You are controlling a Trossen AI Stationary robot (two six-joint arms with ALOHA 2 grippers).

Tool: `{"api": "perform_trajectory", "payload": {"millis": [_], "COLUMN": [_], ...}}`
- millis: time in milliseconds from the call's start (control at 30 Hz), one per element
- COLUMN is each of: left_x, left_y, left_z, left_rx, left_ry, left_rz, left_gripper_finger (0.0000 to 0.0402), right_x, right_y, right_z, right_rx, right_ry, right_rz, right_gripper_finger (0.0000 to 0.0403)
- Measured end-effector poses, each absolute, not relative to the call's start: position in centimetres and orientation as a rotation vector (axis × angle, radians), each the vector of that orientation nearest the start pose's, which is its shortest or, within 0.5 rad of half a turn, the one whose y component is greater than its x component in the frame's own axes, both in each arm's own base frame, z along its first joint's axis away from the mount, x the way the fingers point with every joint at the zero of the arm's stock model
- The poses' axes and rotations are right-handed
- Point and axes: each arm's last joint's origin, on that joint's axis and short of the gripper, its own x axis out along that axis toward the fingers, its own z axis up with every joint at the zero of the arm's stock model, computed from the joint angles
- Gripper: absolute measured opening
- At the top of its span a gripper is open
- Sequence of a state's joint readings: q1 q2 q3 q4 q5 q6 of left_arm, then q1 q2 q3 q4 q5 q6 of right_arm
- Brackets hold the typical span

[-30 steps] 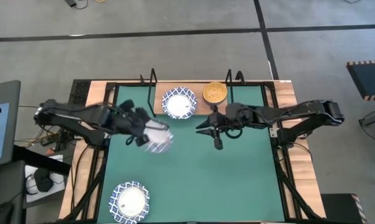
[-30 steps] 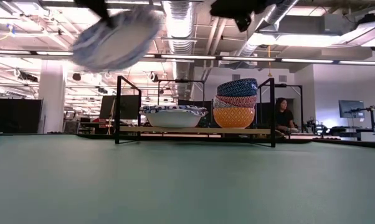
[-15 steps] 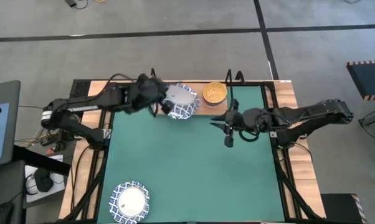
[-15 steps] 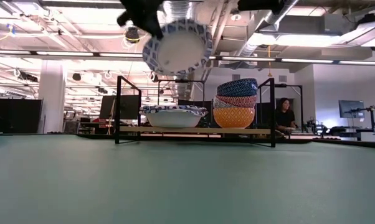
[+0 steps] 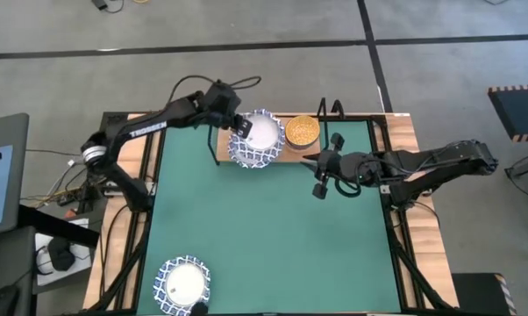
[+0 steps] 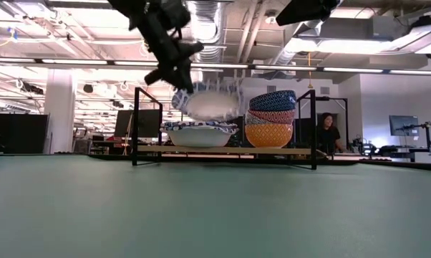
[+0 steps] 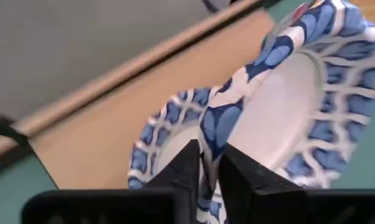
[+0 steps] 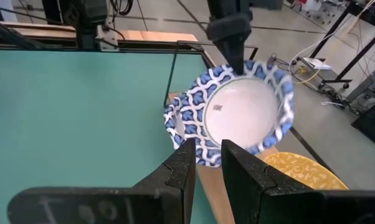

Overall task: Place and stack bowls onto a shelf
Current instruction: Stack the white patterned bowl on top of the white patterned bowl on the shelf

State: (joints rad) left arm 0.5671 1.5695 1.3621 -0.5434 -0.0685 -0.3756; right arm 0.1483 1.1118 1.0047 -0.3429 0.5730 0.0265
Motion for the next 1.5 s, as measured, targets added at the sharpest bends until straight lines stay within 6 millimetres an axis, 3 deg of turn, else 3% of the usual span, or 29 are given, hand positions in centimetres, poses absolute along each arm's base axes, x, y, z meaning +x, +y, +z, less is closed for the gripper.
{"api": "perform_trajectory", "payload": {"millis": [133,367,600,700,867,1000,1100,1300,1500], "left_x": [28.7,28.2,27.6,27.6,27.3,26.4,25.6,24.0,22.8], "left_y": [20.1,20.0,19.4,18.0,12.6,6.2,1.1,-8.1,-12.4], "left_z": [30.0,30.1,31.5,32.0,32.9,33.7,33.5,29.6,25.5], "left_rx": [-0.653,-0.633,-0.581,-0.509,-0.254,-0.129,-0.098,-0.063,-0.085], "left_ry": [0.706,0.778,0.749,0.790,0.983,1.113,1.230,1.383,1.349], "left_rz": [0.710,0.743,0.739,0.694,0.618,0.467,0.255,-0.144,-0.189], "left_gripper_finger": [0.0085,0.0173,0.0197,0.0197,0.0183,0.0168,0.0159,0.0146,0.0145], "right_x": [23.6,23.5,23.5,23.5,23.3,23.2,23.2,23.1,23.2], "right_y": [1.9,1.9,1.9,1.9,1.9,1.9,2.1,3.0,3.8], "right_z": [33.4,33.3,33.2,33.1,32.8,32.6,32.7,32.7,33.1], "right_rx": [-0.135,-0.138,-0.132,-0.128,-0.123,-0.115,-0.099,-0.059,-0.043], "right_ry": [0.419,0.427,0.435,0.439,0.477,0.489,0.480,0.465,0.418], "right_rz": [-0.425,-0.425,-0.428,-0.430,-0.435,-0.437,-0.433,-0.405,-0.372], "right_gripper_finger": [0.0103,0.0103,0.0103,0.0103,0.0103,0.0103,0.0103,0.0103,0.0103]}}
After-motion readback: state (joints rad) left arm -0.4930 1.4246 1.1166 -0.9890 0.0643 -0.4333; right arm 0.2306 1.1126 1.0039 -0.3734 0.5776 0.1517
